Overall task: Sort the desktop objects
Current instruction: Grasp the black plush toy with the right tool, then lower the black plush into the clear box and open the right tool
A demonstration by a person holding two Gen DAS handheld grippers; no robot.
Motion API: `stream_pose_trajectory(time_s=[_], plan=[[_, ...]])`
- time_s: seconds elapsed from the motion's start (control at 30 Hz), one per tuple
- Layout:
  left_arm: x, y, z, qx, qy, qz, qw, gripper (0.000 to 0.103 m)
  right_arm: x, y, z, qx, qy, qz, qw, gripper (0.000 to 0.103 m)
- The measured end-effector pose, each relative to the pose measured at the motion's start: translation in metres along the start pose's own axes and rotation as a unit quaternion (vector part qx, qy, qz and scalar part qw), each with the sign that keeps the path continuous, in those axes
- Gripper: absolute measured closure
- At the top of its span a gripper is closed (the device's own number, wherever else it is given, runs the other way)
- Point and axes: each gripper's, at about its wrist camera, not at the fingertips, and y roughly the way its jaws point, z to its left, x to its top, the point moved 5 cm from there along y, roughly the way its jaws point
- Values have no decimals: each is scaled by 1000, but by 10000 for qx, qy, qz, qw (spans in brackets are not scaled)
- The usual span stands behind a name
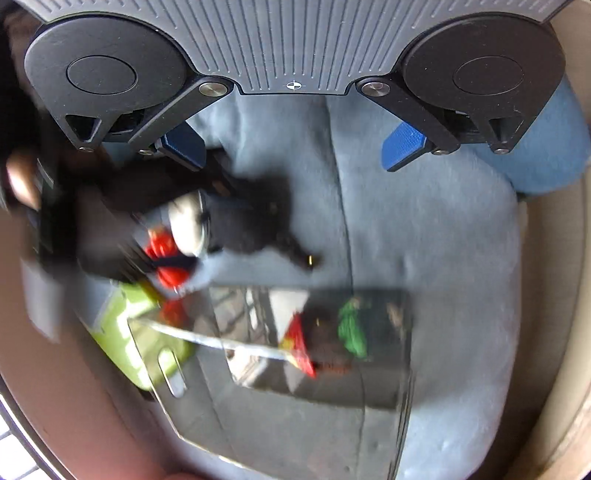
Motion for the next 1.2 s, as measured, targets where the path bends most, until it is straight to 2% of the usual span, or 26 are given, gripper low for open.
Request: stream_pose_trajectory(time_s=[0.07, 0.17, 0.23, 0.3, 0.43, 0.57, 0.63, 0.7, 0.73, 0.8, 0.87, 0.97, 1.03, 1.1, 1.2], plan=[[-6, -18, -3, -289, 216, -144, 9992, 0, 9, 26, 6, -75, -176, 460, 9988, 9], [-8, -39, -13, -904, 555, -404, 9935, 0, 11, 57, 7, -217, -239, 1182, 9925, 25], [-11, -54, -22, -1188, 740, -530, 9887, 0, 9, 68, 5, -31, -23, 1483, 9889, 29], [-14, -66, -29, -1373, 904, -636, 9843, 0, 10, 66, 2, -5, 148, 1499, 9886, 35], [-13, -79, -38, -1704, 1123, -802, 9757, 0, 13, 35, -4, -28, 337, 1319, 9907, 38], [-13, -93, -46, -2144, 1282, -891, 9642, 0, 31, -38, -8, 213, 368, 980, 9943, 38], [-13, -94, -49, -2292, 1355, -919, 9595, 0, 55, -84, -16, 145, 396, 505, 9978, 38], [-13, -89, -46, -2341, 1345, -871, 9589, 0, 83, -122, -33, -48, 593, -122, 9982, 38], [-13, -85, -43, -2331, 1287, -816, 9604, 0, 98, -138, -42, -181, 703, -427, 9965, 37], [-12, -74, -35, -2266, 1086, -691, 9655, 0, 121, -142, -63, -558, 856, -672, 9925, 37], [-11, -63, -25, -2152, 795, -573, 9716, 0, 136, -111, -83, -767, 1077, -380, 9905, 37], [-11, -54, -9, -2030, 478, -517, 9767, 0, 137, -29, -107, -1022, 1385, 636, 9830, 37], [-11, -50, 1, -1977, 308, -504, 9785, 0, 127, 17, -113, -1124, 1487, 1147, 9757, 37], [-9, -44, 9, -1940, 182, -483, 9796, 0, 116, 47, -113, -946, 1657, 1436, 9711, 37], [-4, -36, 13, -1945, 25, -376, 9802, 0, 100, 70, -112, -437, 2086, 1674, 9626, 35]])
